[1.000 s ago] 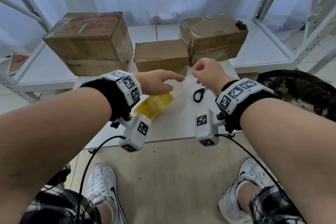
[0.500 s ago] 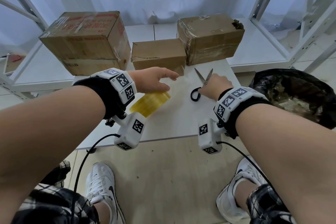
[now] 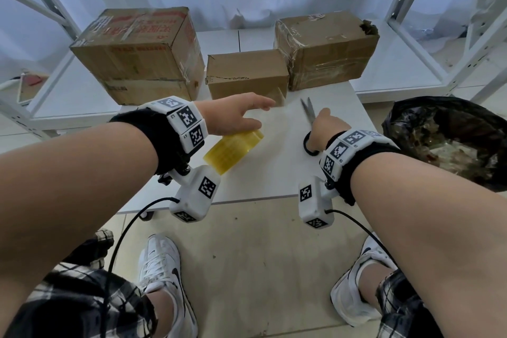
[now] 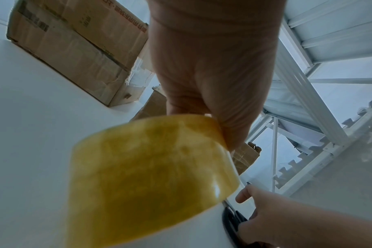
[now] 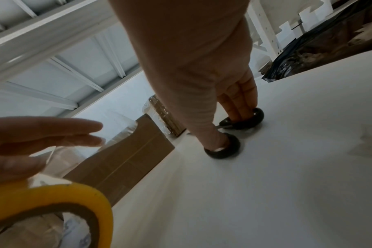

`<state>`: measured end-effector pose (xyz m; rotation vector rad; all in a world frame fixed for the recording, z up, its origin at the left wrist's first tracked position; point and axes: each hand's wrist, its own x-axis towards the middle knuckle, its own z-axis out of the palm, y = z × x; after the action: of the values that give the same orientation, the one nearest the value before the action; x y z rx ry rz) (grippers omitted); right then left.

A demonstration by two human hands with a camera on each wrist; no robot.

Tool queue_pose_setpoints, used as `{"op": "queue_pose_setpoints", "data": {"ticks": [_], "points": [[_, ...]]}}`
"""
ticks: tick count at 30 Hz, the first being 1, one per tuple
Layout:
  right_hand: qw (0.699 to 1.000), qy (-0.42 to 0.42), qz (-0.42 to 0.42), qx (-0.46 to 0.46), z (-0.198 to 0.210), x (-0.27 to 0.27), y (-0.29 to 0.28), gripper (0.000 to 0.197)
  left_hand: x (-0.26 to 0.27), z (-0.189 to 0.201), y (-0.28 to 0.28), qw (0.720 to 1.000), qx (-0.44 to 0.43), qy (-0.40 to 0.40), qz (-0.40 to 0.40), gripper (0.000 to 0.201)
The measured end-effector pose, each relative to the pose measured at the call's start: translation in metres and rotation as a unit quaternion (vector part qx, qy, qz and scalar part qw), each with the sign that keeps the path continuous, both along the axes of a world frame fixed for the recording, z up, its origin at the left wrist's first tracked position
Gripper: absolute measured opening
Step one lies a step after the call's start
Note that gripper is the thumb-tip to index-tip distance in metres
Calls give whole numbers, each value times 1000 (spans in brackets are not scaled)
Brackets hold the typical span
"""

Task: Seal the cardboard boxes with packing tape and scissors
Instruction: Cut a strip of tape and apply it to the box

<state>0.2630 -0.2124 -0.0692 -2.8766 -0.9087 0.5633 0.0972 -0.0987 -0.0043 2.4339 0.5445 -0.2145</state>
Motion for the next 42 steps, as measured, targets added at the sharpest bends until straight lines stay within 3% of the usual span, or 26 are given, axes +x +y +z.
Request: {"op": "queue_pose_setpoints", "data": {"ticks": [3, 7, 12, 15, 20, 26, 33, 42], "points": [[1000, 21, -4, 10, 9, -1, -10, 64, -8, 0, -4, 1000, 19, -9, 1, 53], [997, 44, 26, 63, 30, -4, -32, 49, -27, -4, -11, 997, 27, -55, 51, 53], [984, 120, 55, 119, 46, -21, -62, 39, -43, -8, -28, 986, 124, -83, 75, 55], [976, 150, 87, 133, 60, -34, -69, 49, -50, -8, -35, 976, 177, -82, 97, 52], [969, 192, 136, 70, 74, -46, -71, 60, -70, -7, -33, 968, 102, -174, 148, 37], [966, 193, 170, -13, 77, -52, -76, 67, -89, -7, -22, 965, 82, -202, 148, 38], [959, 229, 166, 19, 73, -60, -69, 58, -91, -13, -16, 964, 54, -222, 140, 38], [955, 239, 167, 52, 77, -56, -61, 61, -85, -14, -20, 960, 58, -250, 108, 45]]}}
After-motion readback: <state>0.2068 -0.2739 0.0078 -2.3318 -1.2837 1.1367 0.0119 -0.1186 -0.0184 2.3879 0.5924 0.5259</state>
